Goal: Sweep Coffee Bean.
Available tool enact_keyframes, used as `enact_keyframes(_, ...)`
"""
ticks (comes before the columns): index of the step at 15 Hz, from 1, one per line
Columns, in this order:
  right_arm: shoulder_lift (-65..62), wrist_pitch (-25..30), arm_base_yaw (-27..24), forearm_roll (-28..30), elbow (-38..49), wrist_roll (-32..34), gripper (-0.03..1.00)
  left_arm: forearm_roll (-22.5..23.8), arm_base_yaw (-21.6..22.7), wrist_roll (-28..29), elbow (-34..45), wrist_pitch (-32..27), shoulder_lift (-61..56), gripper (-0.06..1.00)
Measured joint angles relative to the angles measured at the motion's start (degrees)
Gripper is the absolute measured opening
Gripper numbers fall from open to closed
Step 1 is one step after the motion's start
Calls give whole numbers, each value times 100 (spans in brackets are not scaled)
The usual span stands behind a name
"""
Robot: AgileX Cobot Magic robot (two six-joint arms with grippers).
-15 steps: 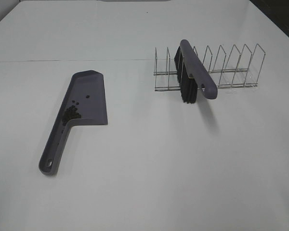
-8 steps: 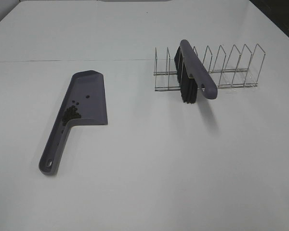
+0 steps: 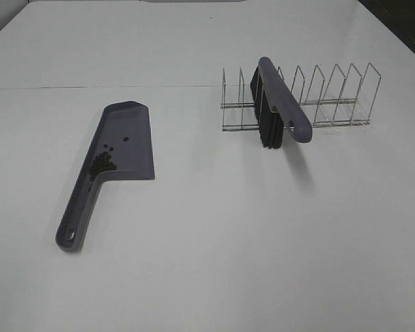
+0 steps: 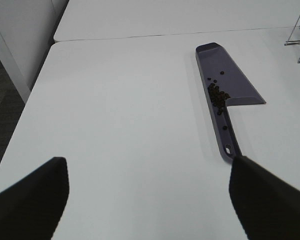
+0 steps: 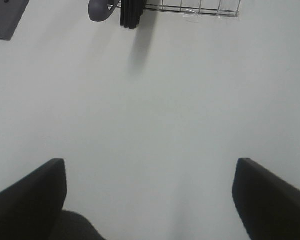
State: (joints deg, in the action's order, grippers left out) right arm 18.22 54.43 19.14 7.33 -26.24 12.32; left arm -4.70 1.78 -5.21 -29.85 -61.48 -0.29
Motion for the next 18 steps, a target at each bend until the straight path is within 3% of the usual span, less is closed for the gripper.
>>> enact_keyframes(4,-710,395,0,-183,-80,-115,77,0,0,17,0,0,0,80)
enact_keyframes(9,-1392,413,0,-814,-86,-1037,77,0,0,17,0,0,0,79)
enact_keyframes(12,-1610,693,0,-1031,-86,-1335,77,0,0,11,0,0,0,79)
enact_keyframes(18,-1851,854,0,-1060,-17,-1381,77,-11,0,11,0,0,0,79)
